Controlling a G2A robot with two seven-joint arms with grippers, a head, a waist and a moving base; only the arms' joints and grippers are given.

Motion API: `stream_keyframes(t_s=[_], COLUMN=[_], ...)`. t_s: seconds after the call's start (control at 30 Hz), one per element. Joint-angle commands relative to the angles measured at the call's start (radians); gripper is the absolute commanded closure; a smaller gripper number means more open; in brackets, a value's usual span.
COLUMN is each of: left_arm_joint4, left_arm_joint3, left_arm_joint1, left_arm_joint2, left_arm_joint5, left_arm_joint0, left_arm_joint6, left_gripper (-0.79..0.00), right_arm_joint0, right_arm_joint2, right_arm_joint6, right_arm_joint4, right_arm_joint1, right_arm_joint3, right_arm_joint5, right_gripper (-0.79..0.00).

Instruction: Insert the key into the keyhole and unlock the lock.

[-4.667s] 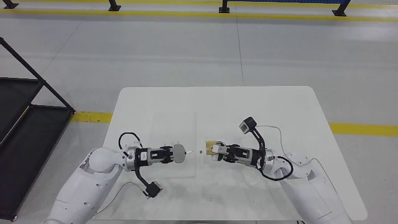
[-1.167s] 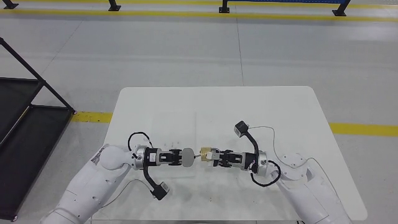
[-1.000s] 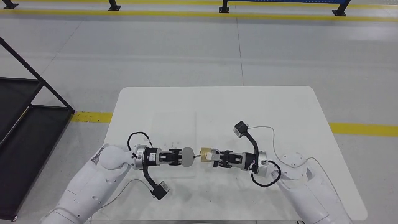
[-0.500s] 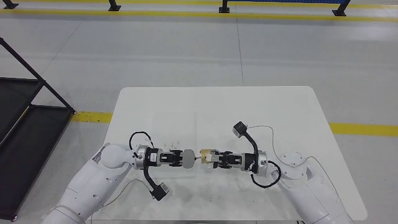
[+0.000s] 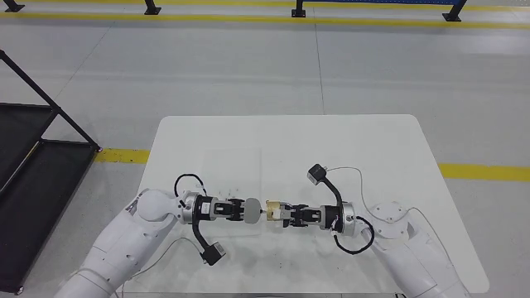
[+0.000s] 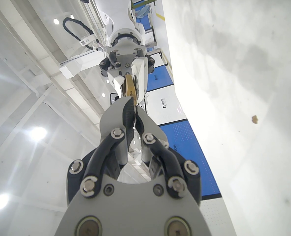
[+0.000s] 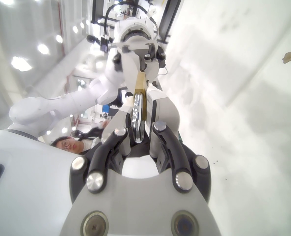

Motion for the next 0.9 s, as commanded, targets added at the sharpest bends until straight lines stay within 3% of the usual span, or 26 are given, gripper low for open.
stream_keyframes(t_s=[0.0, 0.87], left_arm_joint4=[-0.001, 0.002], left_arm_joint3=[0.004, 0.004], left_arm_joint1=[-0.001, -0.004], left_arm_joint2=[0.005, 0.043], left_arm_joint5=[0.002, 0.022], left_arm_joint0=[-0.003, -0.021], left_arm_joint6=[-0.001, -0.026], left_gripper=[0.0, 0.0], right_arm_joint0=[0.0, 0.0], right_arm_joint2=[-0.001, -0.003], right_arm_joint6=[0.0, 0.002], right_arm_joint4=[-0.001, -0.001], right_arm_joint1=[0.0, 0.001], right_arm_joint3=[-0.001, -0.002], right_arm_joint5=[0.0, 0.003], right_gripper=[0.0, 0.0])
